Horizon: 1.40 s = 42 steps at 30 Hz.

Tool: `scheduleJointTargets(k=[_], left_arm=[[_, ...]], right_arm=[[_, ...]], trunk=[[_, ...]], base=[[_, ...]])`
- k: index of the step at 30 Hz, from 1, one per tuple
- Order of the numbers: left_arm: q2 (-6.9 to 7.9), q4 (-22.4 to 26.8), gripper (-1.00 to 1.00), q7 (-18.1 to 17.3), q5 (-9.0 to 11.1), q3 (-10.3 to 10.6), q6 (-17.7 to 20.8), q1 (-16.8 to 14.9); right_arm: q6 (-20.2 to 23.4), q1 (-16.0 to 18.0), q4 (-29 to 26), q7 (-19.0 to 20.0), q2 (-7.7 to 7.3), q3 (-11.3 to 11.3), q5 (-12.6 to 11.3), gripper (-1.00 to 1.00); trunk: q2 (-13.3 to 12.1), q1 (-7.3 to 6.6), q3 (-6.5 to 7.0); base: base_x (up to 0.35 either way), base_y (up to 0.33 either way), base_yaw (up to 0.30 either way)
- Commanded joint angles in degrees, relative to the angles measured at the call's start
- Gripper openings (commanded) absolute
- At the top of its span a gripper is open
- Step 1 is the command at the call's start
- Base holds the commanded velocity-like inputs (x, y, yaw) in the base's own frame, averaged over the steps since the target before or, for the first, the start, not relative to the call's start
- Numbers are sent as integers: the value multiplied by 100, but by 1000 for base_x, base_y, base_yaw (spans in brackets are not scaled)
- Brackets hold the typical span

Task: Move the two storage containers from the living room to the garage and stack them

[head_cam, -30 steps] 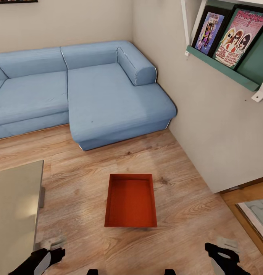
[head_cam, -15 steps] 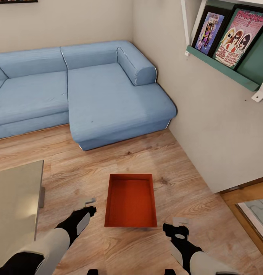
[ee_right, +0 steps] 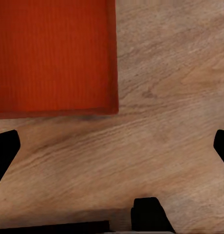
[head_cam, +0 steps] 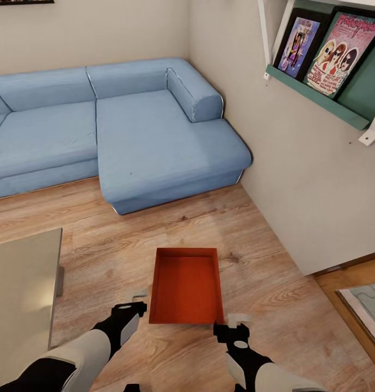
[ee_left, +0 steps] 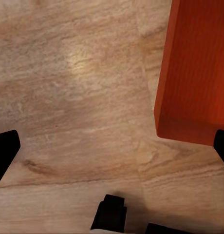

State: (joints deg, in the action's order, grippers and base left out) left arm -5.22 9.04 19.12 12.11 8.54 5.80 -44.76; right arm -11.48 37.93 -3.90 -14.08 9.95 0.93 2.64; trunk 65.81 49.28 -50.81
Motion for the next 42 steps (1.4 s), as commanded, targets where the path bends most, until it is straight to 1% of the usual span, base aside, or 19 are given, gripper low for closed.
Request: scheduleJointTargets(k=[1,2,4,6,8,12,16,17,18,19,22,29,32,35,42], left_arm=[[-7,-81,100,25,51,54,-142,1],[-13,-176,100,18,50,55,-286,2],[-16,-287,100,4,48,58,-429,2],[-13,-368,100,-11,47,59,-521,2],[-7,-424,100,-23,46,63,-596,3],[12,-443,100,-35,45,76,-638,-4],[-6,-483,100,-62,32,85,-638,-6],[-6,-534,100,-105,21,85,-648,-6],[-2,-648,100,-270,3,86,-672,-4],[11,-683,100,-363,-2,86,-684,-5],[26,-756,100,-533,-22,93,-704,-6],[4,-763,100,-524,-9,88,-703,-6],[-7,-763,100,-528,-3,84,-703,-6],[-51,-763,100,-531,-4,80,-703,-6],[-54,-763,100,-531,-15,78,-703,-6]], right_arm=[[-30,4,44,-24,5,11,27,100],[-39,4,68,-21,5,14,25,100],[-49,4,88,-18,3,24,21,100],[-83,4,100,-17,-19,37,14,100],[-221,4,107,-19,-31,41,4,100],[-313,2,110,-18,-41,27,39,100],[-472,-1,123,-16,-40,15,69,100],[-500,-1,126,-16,-37,14,73,100],[-533,-2,126,-16,-35,13,75,100],[-542,-2,126,-16,-36,13,73,100],[-549,-4,127,-15,-40,12,75,100],[-551,-4,127,-15,-37,12,78,100],[-554,-5,127,-15,-34,12,79,100],[-556,-5,127,-15,-31,12,79,100],[-557,-13,127,-15,-36,12,79,100]], trunk=[[2,0,-3],[2,0,-3],[2,0,-3],[2,0,-3],[2,0,-3],[2,0,-3],[2,0,-3],[2,0,-3],[2,0,-3],[2,0,-3],[2,0,-3],[2,0,-3],[2,0,-3],[2,0,-3],[2,0,-3]], base=[[0,0,0],[0,0,0],[0,0,0],[0,0,0],[0,0,0],[0,0,0],[0,0,0],[0,0,0],[0,0,0],[0,0,0],[0,0,0],[9,0,0],[158,0,0],[261,0,0],[77,0,0]])
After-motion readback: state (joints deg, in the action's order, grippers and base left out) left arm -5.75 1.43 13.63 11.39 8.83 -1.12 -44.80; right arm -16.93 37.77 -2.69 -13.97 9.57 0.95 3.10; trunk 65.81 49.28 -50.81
